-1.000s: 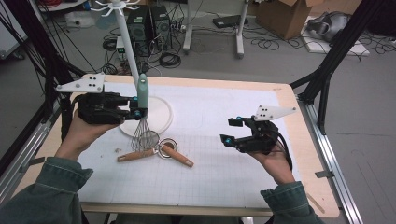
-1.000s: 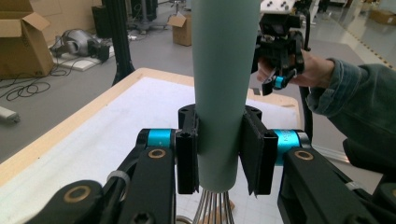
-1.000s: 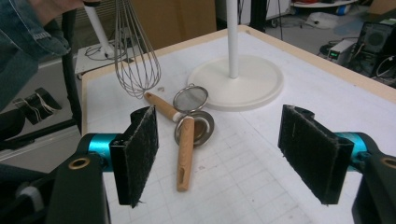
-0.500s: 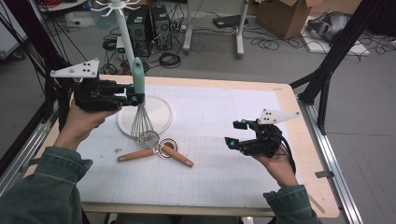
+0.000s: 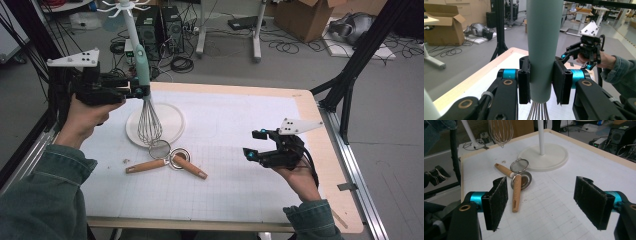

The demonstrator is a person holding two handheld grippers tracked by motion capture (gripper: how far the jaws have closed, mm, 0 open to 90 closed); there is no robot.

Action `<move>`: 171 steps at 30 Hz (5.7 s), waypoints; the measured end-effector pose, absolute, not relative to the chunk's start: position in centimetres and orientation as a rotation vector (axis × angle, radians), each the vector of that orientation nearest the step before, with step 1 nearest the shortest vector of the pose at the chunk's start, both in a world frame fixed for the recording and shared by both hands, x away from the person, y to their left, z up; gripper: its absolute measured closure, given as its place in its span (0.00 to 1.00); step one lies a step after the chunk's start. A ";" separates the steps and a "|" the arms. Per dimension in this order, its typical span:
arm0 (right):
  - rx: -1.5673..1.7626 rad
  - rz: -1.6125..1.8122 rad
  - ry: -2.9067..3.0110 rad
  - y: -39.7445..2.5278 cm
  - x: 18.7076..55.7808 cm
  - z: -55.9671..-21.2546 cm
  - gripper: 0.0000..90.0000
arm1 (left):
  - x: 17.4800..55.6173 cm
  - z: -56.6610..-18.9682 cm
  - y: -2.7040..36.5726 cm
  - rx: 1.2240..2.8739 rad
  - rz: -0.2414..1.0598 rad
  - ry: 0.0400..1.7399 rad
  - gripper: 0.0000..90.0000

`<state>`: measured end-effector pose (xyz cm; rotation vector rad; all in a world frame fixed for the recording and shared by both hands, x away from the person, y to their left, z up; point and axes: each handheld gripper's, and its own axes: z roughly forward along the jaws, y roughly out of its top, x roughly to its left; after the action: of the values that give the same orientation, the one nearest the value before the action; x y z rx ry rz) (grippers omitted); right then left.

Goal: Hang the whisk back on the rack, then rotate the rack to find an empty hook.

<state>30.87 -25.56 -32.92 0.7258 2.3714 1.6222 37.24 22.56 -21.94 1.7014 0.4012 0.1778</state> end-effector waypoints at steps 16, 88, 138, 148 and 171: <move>0.717 1.598 2.387 -25.0 31.1 -32.9 0.29 | 38.9 -20.4 24.0 1.672 0.183 0.412 0.77; 0.687 1.609 2.397 -24.2 32.7 -31.6 0.29 | 41.6 -19.0 26.4 1.617 0.275 0.577 0.59; 0.676 1.609 2.398 -25.2 32.1 -32.1 0.29 | 38.8 -13.0 24.3 1.675 0.255 0.379 1.00; 0.680 1.609 2.407 -25.3 32.4 -31.9 0.29 | 39.9 -11.7 25.3 1.679 0.262 0.370 1.00; 0.711 1.587 2.395 -26.4 32.8 -31.7 0.29 | 42.6 -11.7 27.8 1.657 0.291 0.450 1.00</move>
<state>32.77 -26.35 -31.68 0.7109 2.3946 1.5866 42.64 27.78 -11.66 1.6571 0.4501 0.2906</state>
